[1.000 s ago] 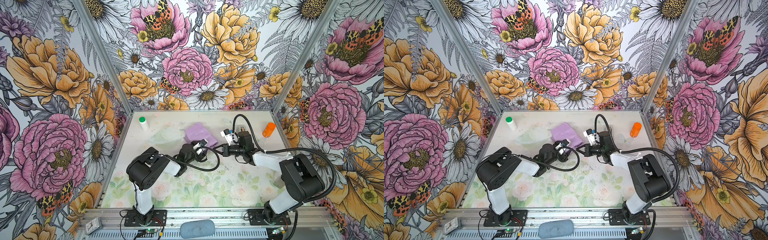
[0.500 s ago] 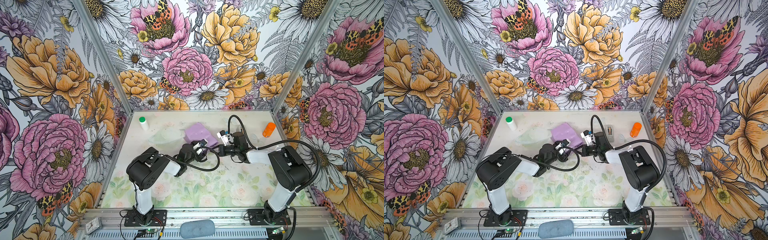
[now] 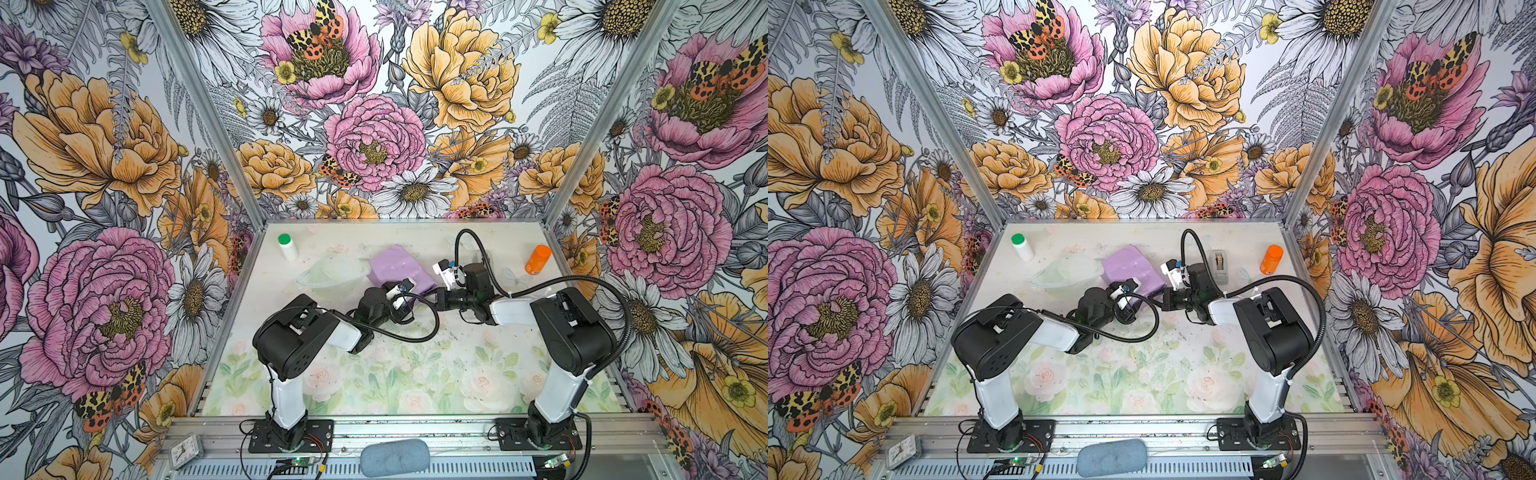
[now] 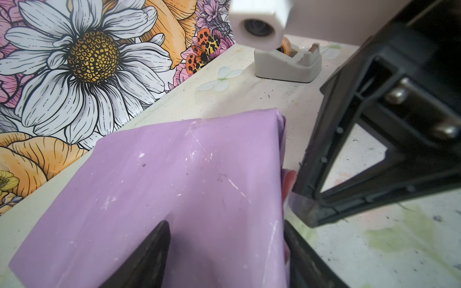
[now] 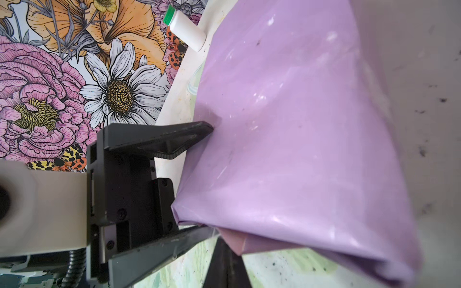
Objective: Wrap the gift box in paper
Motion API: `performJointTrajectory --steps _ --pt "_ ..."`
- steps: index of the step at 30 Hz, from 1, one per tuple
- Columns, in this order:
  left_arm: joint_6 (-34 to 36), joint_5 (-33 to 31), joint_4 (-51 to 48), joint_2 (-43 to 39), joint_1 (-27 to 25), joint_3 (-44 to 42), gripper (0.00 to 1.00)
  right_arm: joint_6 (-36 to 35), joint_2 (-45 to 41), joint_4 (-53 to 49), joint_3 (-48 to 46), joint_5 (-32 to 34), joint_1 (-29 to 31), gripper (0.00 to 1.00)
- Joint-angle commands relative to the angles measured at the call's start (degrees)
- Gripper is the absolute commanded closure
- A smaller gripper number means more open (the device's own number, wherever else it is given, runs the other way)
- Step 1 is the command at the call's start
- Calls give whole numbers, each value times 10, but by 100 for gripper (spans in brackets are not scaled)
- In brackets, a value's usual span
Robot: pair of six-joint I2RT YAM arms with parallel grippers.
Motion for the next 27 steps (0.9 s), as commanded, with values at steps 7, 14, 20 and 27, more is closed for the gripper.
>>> performJointTrajectory --steps 7,14,20,27 --pt "-28 18 -110 28 9 -19 31 24 19 51 16 11 5 100" --pt "-27 22 -110 28 9 -18 31 43 25 60 19 18 4 100" --pt "-27 23 -111 28 9 -17 31 67 22 60 16 36 4 90" --pt "-26 21 -111 28 9 -18 31 81 8 53 5 53 5 78"
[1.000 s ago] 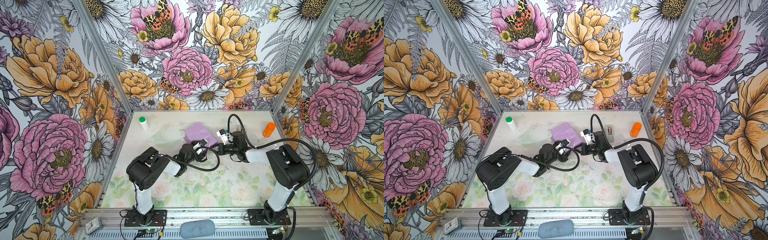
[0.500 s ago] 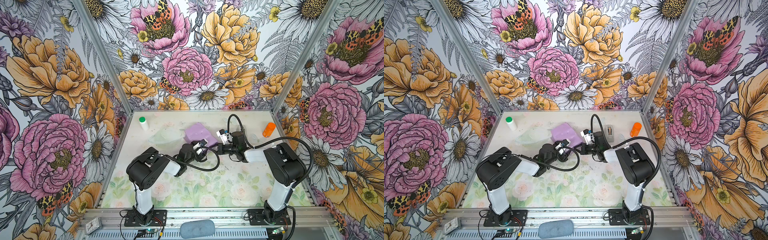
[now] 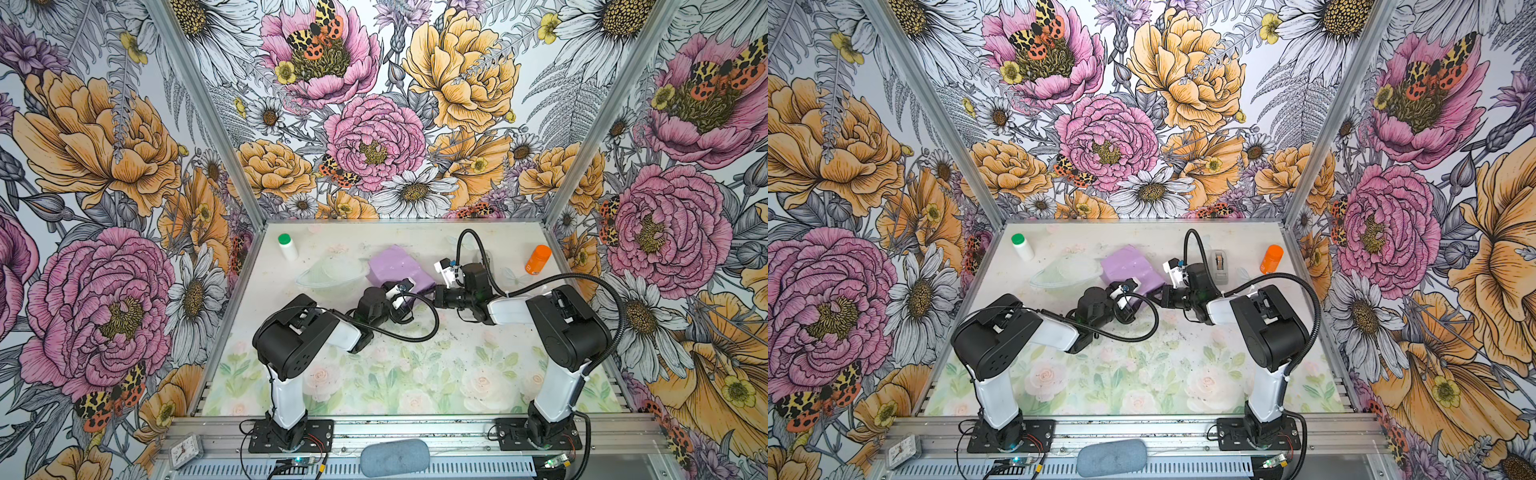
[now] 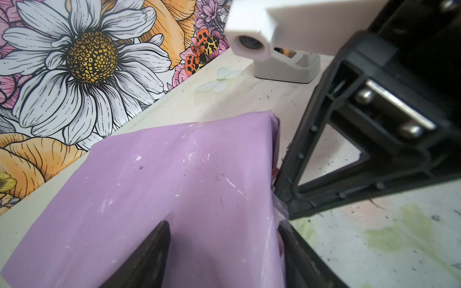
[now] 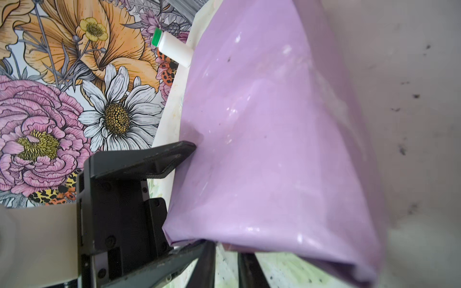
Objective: Wrap the gift box in paper
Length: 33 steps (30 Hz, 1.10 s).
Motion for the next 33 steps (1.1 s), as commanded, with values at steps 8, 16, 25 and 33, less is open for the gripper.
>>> performJointTrajectory --steps 8,16,25,33 --pt "-25 15 -115 29 8 -18 34 -1 -41 -9 -7 32 4 73" --pt "-25 14 -118 28 8 -16 38 -16 -61 -42 -18 43 3 70" --pt "-26 13 -118 30 8 -16 41 -47 -96 -105 -36 77 -5 66" --pt "-28 14 -117 30 9 -17 41 -75 -129 -144 -48 110 -14 65"
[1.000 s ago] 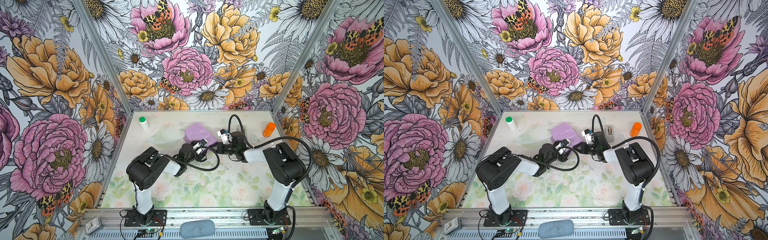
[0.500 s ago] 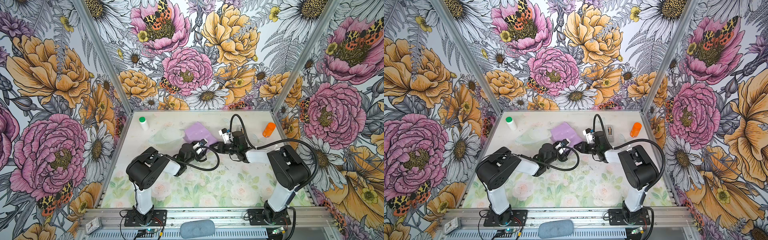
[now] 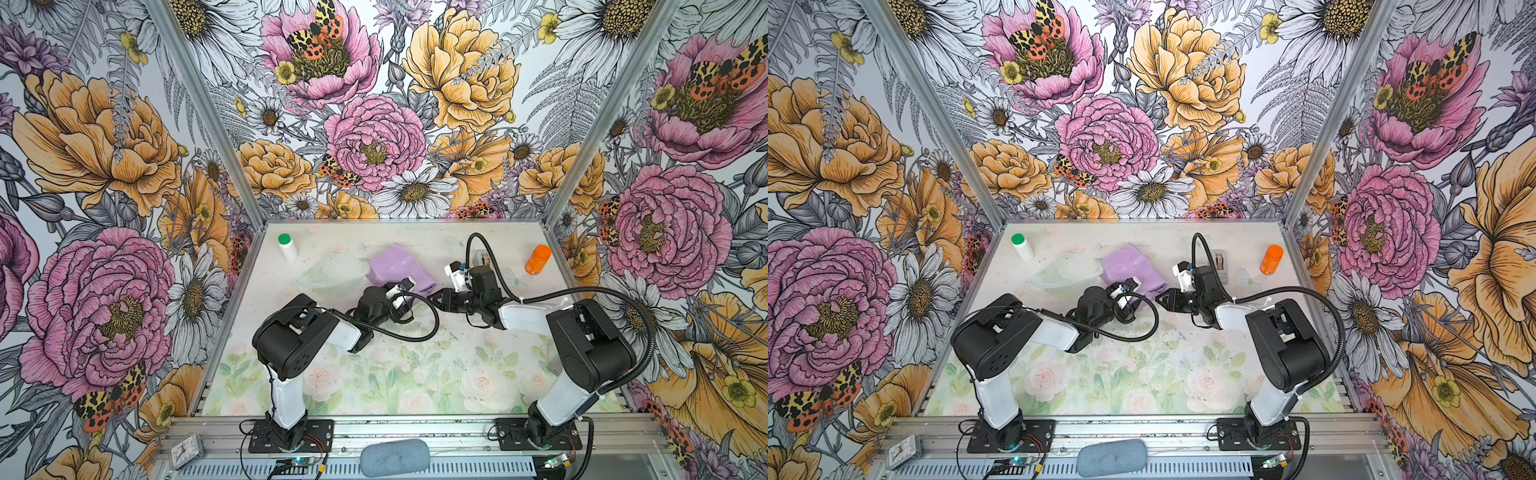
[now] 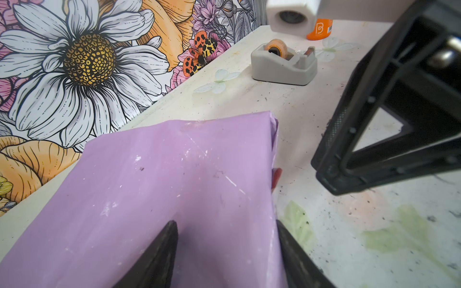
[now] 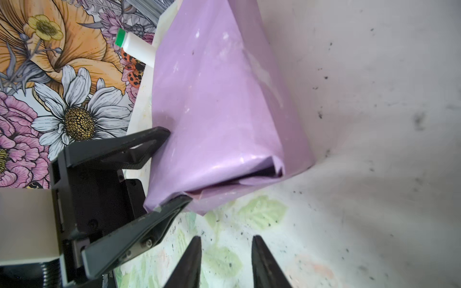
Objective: Wrap the gift box in paper
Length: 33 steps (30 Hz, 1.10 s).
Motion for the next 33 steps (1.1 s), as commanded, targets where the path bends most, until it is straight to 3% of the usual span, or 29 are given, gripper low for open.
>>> performJointTrajectory --steps 1,8,14,33 --pt "-28 8 -116 30 7 -19 41 -29 -41 -17 -13 26 -3 66" --pt "-31 11 -116 33 6 -15 41 -34 -53 0 -22 13 18 83" --pt "-32 12 -116 33 6 -15 41 -13 -7 53 -1 13 30 89" --pt "-32 15 -116 32 6 -16 41 8 84 125 64 -2 35 93"
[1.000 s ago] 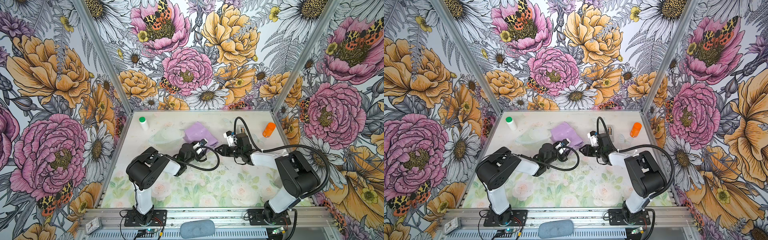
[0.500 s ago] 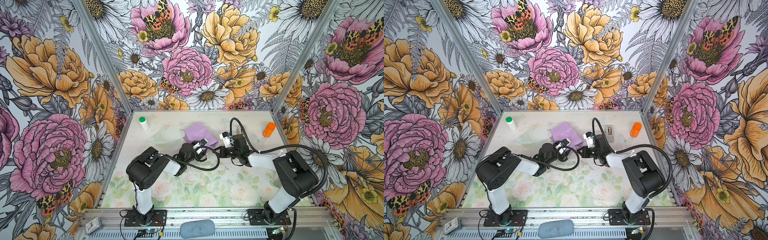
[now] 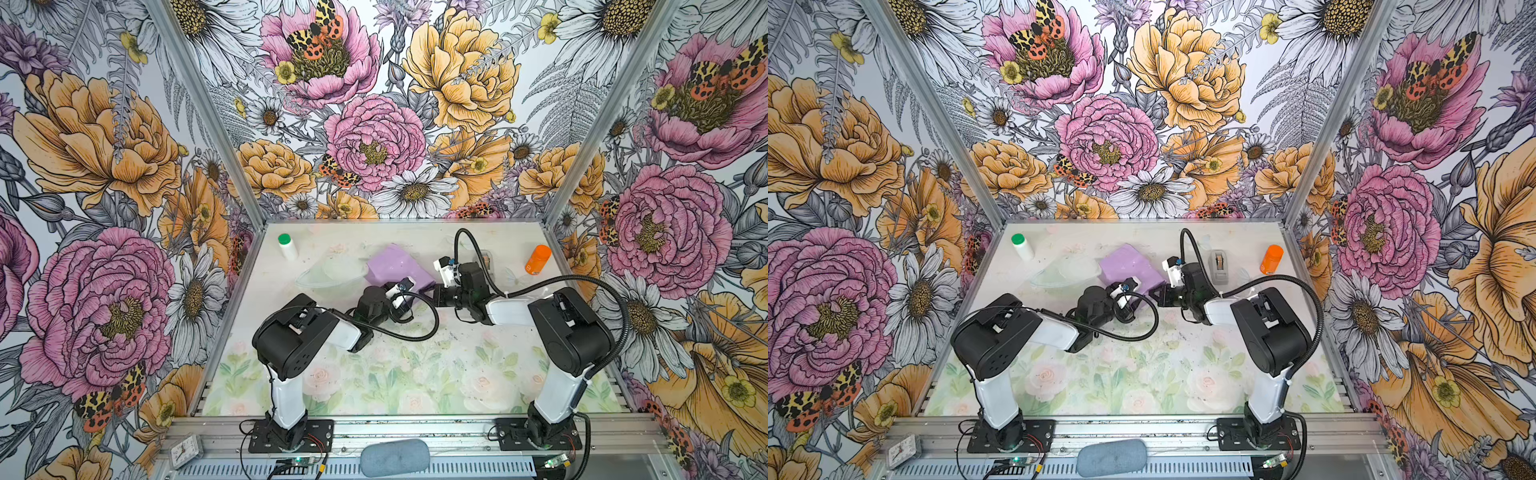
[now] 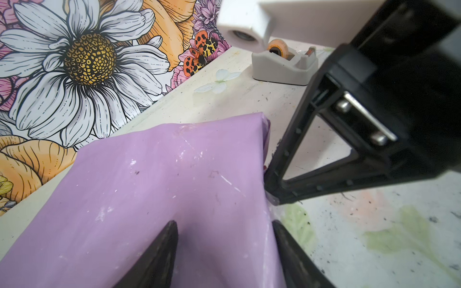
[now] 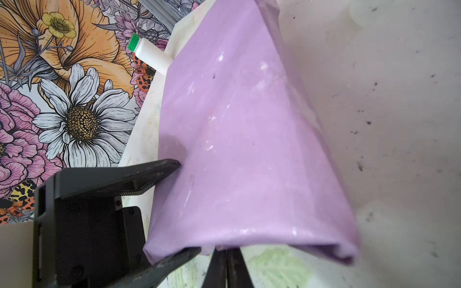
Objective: Wrap the gift box in paper
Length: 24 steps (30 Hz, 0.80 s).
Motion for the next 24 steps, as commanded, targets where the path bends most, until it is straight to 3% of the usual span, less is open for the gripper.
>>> performJointTrajectory --steps 1,9,24 --pt "-31 12 -113 32 6 -17 41 4 -4 37 8 -7 3 92" --pt "-33 15 -113 37 6 -13 41 1 -57 40 -51 -11 9 89" --pt "-29 14 -118 32 5 -12 41 5 -40 44 -23 -7 25 95"
